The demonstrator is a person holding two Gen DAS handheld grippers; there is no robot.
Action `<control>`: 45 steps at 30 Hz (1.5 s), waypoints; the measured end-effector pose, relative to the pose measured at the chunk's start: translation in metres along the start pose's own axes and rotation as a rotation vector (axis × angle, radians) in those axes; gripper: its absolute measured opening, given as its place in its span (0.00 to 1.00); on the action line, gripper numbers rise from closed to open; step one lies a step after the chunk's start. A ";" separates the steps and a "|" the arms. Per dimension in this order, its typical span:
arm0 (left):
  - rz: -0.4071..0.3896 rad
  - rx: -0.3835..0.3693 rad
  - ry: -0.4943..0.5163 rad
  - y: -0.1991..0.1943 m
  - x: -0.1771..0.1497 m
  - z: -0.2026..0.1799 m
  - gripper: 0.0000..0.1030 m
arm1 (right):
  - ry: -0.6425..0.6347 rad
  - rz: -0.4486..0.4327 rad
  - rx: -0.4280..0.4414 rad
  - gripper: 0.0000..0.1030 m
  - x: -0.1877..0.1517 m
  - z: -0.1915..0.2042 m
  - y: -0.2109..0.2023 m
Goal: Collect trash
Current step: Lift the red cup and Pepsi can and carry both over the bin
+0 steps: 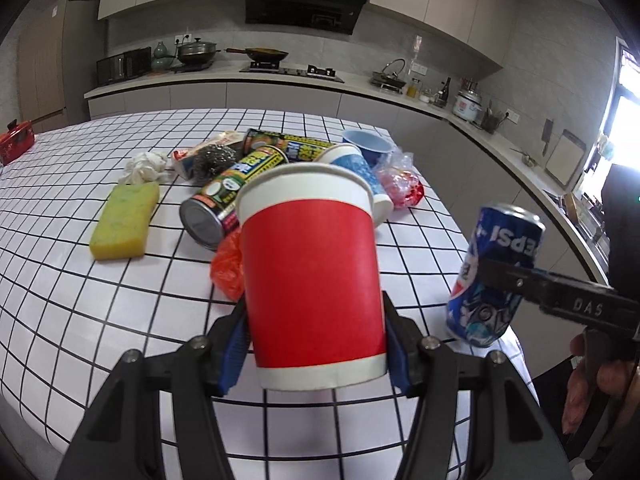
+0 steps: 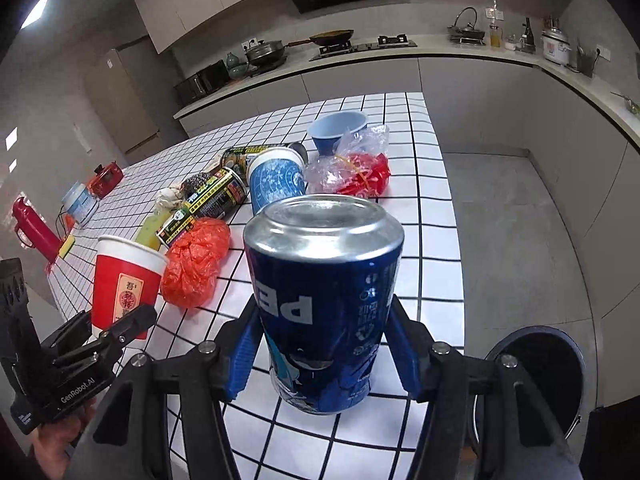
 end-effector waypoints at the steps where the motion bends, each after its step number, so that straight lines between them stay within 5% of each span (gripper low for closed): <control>1: 0.002 0.003 0.002 0.000 -0.001 -0.001 0.58 | 0.001 0.008 0.007 0.60 -0.003 -0.001 0.002; 14: 0.007 0.025 -0.011 -0.007 -0.009 0.004 0.58 | -0.009 0.079 0.065 0.57 -0.017 0.011 0.031; 19: 0.009 0.021 -0.018 -0.004 -0.009 0.009 0.58 | -0.008 0.139 0.045 0.66 -0.023 0.007 0.049; 31: -0.003 -0.023 0.008 0.002 -0.007 -0.029 0.58 | -0.020 0.025 0.043 0.65 -0.003 -0.004 0.008; 38: -0.002 -0.056 0.030 0.001 -0.013 -0.089 0.58 | 0.017 -0.035 -0.024 0.65 0.005 -0.073 -0.048; 45: 0.016 -0.097 0.055 0.005 -0.030 -0.162 0.58 | 0.066 -0.004 -0.124 0.65 -0.016 -0.175 -0.088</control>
Point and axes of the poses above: each gripper's, at about its wrist camera, not at the fingertips, and y roughly the way its jaws point, z to its left, x to its top, the point moved 6 cm from there along y, roughly the way its jaws point, and after that the axes turned 13 degrees about -z, right-handed, at the moved point
